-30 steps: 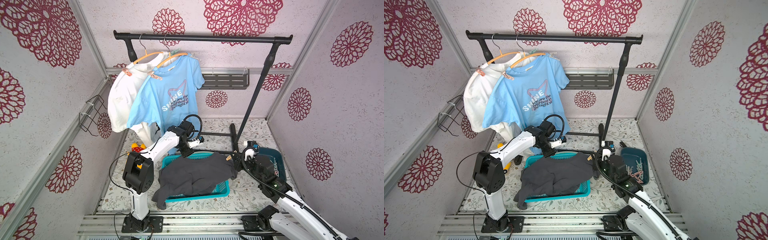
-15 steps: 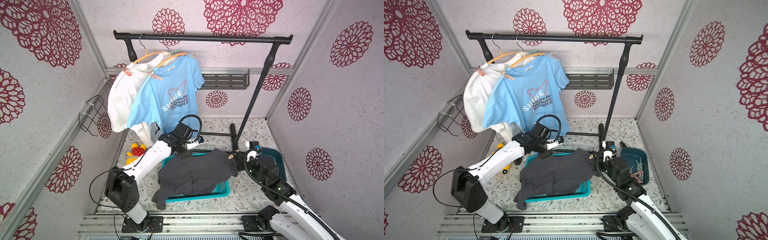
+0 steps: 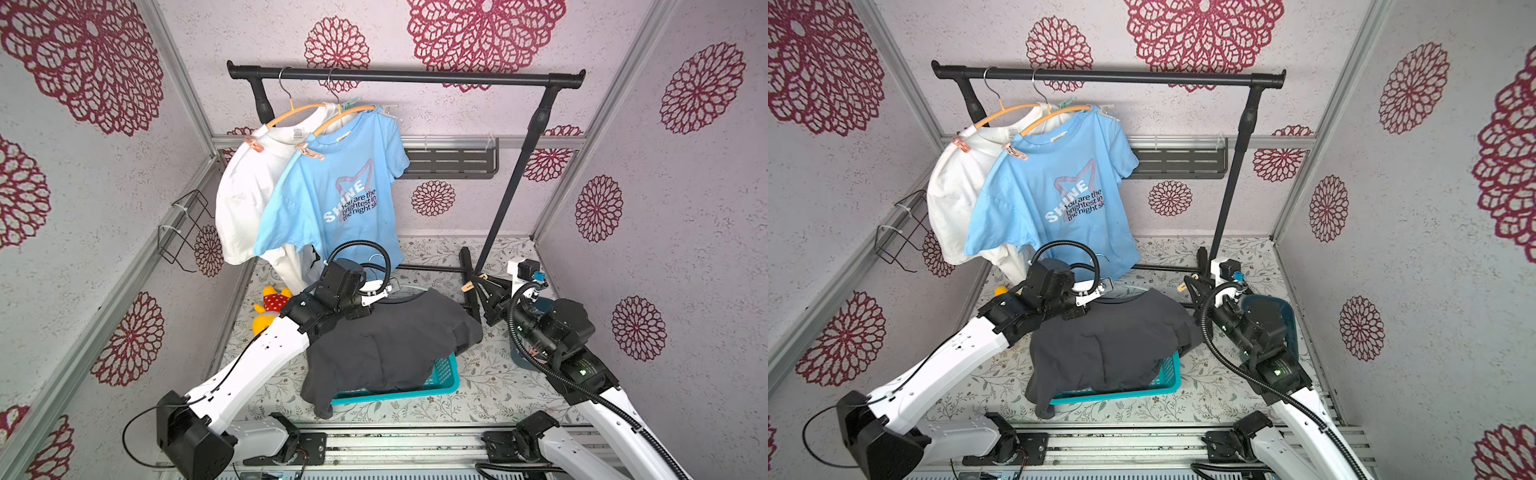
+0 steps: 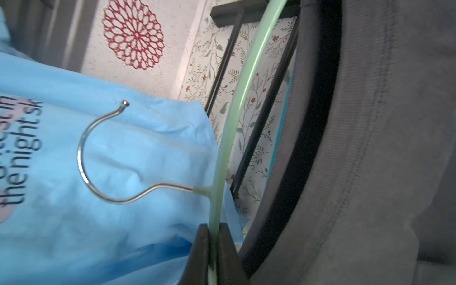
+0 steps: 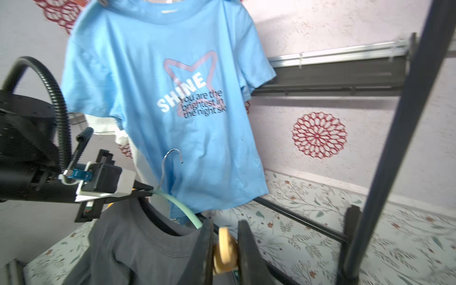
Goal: Use clothespins to secure the t-shirt on both sides of the hanger
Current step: Pick up the hanger from the basket, then clamp the T-shirt on the hanger.
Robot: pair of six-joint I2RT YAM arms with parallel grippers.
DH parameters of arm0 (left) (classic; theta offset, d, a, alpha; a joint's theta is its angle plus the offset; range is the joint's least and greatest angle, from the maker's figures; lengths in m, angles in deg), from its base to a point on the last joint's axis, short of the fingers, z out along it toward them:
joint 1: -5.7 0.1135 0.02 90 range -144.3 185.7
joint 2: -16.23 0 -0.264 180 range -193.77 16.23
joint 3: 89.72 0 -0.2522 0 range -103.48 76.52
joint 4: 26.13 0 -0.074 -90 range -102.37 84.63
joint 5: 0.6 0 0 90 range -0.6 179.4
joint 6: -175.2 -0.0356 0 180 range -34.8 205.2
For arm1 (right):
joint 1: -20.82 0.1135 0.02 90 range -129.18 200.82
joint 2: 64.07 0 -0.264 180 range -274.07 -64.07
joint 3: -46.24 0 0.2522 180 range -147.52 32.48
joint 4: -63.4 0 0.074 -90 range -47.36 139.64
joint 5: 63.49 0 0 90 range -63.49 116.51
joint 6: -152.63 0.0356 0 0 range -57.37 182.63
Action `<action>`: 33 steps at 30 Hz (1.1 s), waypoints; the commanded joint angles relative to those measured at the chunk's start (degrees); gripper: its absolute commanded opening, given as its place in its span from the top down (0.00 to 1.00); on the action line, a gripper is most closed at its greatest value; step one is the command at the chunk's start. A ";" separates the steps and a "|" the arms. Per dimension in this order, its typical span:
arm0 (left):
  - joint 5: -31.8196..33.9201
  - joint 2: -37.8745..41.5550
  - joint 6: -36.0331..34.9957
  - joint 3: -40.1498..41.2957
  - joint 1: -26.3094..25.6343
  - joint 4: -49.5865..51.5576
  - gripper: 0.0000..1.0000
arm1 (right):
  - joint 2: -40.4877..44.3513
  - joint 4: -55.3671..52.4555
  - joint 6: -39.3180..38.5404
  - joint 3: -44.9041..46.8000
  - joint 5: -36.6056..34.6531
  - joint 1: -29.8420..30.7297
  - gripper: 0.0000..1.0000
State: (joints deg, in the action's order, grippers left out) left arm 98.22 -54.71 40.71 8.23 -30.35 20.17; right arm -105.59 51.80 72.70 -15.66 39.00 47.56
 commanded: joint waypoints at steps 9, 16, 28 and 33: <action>0.54 9.47 -4.15 3.95 0.11 -10.28 1.00 | -1.88 4.02 -0.09 -2.24 13.75 -0.29 1.00; -2.07 10.90 -4.03 4.03 -0.07 -10.78 1.00 | -1.76 3.08 -0.84 -2.49 15.59 -0.39 1.00; -5.91 14.25 -4.31 5.45 0.02 -12.57 1.00 | -4.16 3.43 -1.67 -4.30 19.99 -1.42 1.00; -6.36 14.44 -4.53 5.86 0.08 -12.66 1.00 | -4.29 5.04 0.26 -3.10 21.61 -1.43 1.00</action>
State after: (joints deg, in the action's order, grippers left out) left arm 93.72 -41.42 36.01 13.73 -30.35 13.11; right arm -110.42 53.15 71.74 -17.64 58.30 46.45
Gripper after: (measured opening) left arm 0.083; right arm 0.165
